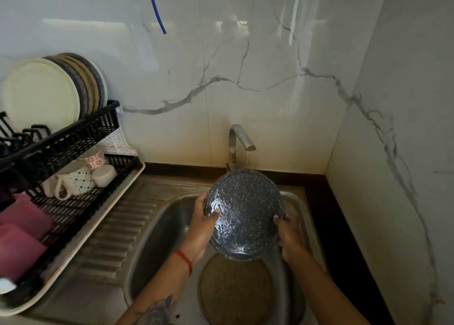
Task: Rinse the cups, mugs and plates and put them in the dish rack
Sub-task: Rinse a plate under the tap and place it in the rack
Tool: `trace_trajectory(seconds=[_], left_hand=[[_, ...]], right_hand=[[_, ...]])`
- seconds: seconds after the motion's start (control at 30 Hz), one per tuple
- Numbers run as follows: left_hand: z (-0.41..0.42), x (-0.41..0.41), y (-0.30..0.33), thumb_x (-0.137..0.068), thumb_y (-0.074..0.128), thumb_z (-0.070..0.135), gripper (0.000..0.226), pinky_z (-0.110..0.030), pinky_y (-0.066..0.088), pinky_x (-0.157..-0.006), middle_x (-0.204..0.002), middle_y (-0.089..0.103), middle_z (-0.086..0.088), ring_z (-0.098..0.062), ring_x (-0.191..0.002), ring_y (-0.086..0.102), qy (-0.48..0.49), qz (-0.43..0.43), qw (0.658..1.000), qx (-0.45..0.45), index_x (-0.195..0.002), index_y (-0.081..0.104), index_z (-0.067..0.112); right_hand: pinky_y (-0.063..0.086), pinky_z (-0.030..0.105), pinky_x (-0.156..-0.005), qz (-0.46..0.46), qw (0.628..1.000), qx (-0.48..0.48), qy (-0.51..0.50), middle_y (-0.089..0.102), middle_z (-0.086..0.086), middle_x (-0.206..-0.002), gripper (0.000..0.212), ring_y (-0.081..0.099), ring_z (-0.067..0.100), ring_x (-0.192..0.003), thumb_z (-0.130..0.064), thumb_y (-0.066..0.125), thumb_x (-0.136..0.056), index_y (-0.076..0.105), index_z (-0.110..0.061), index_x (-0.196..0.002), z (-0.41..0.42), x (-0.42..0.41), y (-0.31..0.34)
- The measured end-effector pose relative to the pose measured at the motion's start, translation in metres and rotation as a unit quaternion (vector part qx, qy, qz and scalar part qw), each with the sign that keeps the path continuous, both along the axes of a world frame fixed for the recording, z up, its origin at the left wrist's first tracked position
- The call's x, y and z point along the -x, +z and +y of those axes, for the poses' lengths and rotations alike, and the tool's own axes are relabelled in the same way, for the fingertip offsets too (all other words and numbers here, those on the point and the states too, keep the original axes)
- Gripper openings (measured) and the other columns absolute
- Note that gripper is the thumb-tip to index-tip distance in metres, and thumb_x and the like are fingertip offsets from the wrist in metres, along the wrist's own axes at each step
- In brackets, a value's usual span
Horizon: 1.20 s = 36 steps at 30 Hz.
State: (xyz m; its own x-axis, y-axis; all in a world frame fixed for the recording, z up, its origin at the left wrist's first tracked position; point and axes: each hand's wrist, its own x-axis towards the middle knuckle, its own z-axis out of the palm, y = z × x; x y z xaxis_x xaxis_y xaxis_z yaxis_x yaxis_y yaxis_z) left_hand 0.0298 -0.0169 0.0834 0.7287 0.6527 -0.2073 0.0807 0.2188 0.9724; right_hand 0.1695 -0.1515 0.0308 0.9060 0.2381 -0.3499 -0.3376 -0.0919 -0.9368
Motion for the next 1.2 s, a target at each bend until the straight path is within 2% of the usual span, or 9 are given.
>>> trace_trajectory(seconds=[0.1, 0.2, 0.33, 0.5, 0.6, 0.73, 0.93, 1.1, 1.2], left_hand=[[0.003, 0.022, -0.009, -0.093, 0.056, 0.008, 0.076, -0.039, 0.053, -0.091, -0.152, 0.031, 0.0, -0.019, -0.127, 0.044, -0.044, 0.029, 0.997, -0.055, -0.15, 0.015, 0.038], [0.007, 0.047, -0.016, -0.094, 0.057, 0.01, 0.083, -0.047, 0.031, -0.113, -0.158, 0.019, 0.0, -0.021, -0.141, 0.027, -0.034, 0.061, 0.996, -0.062, -0.152, 0.003, 0.036], [0.007, 0.071, -0.02, -0.097, 0.048, 0.006, 0.075, -0.029, 0.036, -0.097, -0.146, 0.035, 0.009, -0.007, -0.124, 0.04, -0.035, 0.056, 0.998, -0.026, -0.152, 0.007, 0.037], [0.004, 0.081, -0.025, -0.097, 0.046, 0.0, 0.072, -0.026, 0.039, -0.097, -0.115, 0.044, 0.032, 0.013, -0.101, 0.051, -0.014, 0.038, 0.998, -0.049, -0.152, 0.013, 0.032], [0.007, 0.086, -0.023, -0.097, 0.05, 0.004, 0.073, -0.016, 0.047, -0.086, -0.12, 0.042, 0.034, 0.025, -0.089, 0.053, -0.024, 0.036, 0.997, -0.063, -0.151, 0.012, 0.035], [0.018, 0.09, -0.01, -0.096, 0.052, 0.008, 0.071, -0.023, 0.045, -0.096, -0.153, 0.027, 0.01, 0.007, -0.109, 0.051, -0.022, 0.04, 0.995, -0.084, -0.152, 0.014, 0.027], [0.044, 0.094, 0.031, -0.094, 0.056, 0.005, 0.056, -0.004, 0.046, -0.073, -0.123, 0.045, 0.026, 0.02, -0.093, 0.058, -0.092, -0.001, 0.986, -0.139, -0.132, 0.027, 0.034], [0.089, 0.115, 0.096, -0.096, 0.054, 0.01, 0.073, -0.012, 0.044, -0.094, -0.128, 0.048, 0.023, 0.006, -0.111, 0.056, -0.139, -0.006, 0.971, -0.193, -0.148, 0.008, 0.033], [0.133, 0.135, 0.155, -0.096, 0.054, 0.021, 0.069, -0.017, 0.046, -0.094, -0.133, 0.046, 0.025, 0.014, -0.104, 0.055, -0.15, -0.02, 0.958, -0.243, -0.143, 0.011, 0.049]], right_hand=[[0.047, 0.05, -0.095, 0.053, 0.999, -0.002, -0.007, 0.058, 0.017, -0.122, 0.029, 0.056, 0.034, -0.107, -0.018, 0.049, -0.099, 0.052, -0.009, -0.126, 0.01, 0.015, -0.019], [0.046, 0.056, -0.095, 0.09, 0.995, -0.04, -0.028, 0.056, 0.016, -0.118, 0.033, 0.055, 0.035, -0.107, -0.02, 0.05, -0.098, 0.045, -0.009, -0.129, 0.016, 0.029, -0.03], [0.046, 0.053, -0.096, 0.06, 0.994, -0.052, -0.071, 0.054, 0.011, -0.114, 0.026, 0.053, 0.024, -0.093, -0.019, 0.052, -0.097, 0.045, -0.013, -0.122, 0.018, 0.043, -0.033], [0.044, 0.052, -0.098, -0.011, 0.995, -0.043, -0.09, 0.056, 0.012, -0.113, 0.023, 0.054, 0.025, -0.101, -0.013, 0.053, -0.097, 0.047, -0.009, -0.119, 0.017, 0.053, -0.032], [0.046, 0.05, -0.098, -0.056, 0.992, -0.034, -0.106, 0.058, 0.012, -0.114, 0.025, 0.055, 0.022, -0.101, -0.013, 0.056, -0.095, 0.05, -0.008, -0.119, 0.016, 0.056, -0.027], [0.046, 0.05, -0.098, -0.095, 0.989, -0.043, -0.108, 0.058, 0.005, -0.109, 0.026, 0.055, 0.019, -0.101, -0.012, 0.056, -0.094, 0.051, -0.009, -0.12, 0.018, 0.053, -0.012], [0.043, 0.053, -0.101, -0.121, 0.983, -0.07, -0.117, 0.06, 0.016, -0.12, 0.02, 0.056, 0.032, -0.114, -0.007, 0.056, -0.093, 0.051, -0.016, -0.111, 0.047, 0.036, 0.028], [0.046, 0.054, -0.096, -0.207, 0.97, -0.088, -0.092, 0.06, 0.015, -0.118, 0.026, 0.057, 0.035, -0.111, -0.003, 0.057, -0.091, 0.047, -0.019, -0.109, 0.095, 0.046, 0.092], [0.051, 0.052, -0.089, -0.258, 0.957, -0.117, -0.064, 0.057, 0.009, -0.113, 0.03, 0.058, 0.026, -0.104, 0.002, 0.056, -0.09, 0.046, -0.016, -0.112, 0.134, 0.058, 0.144]])
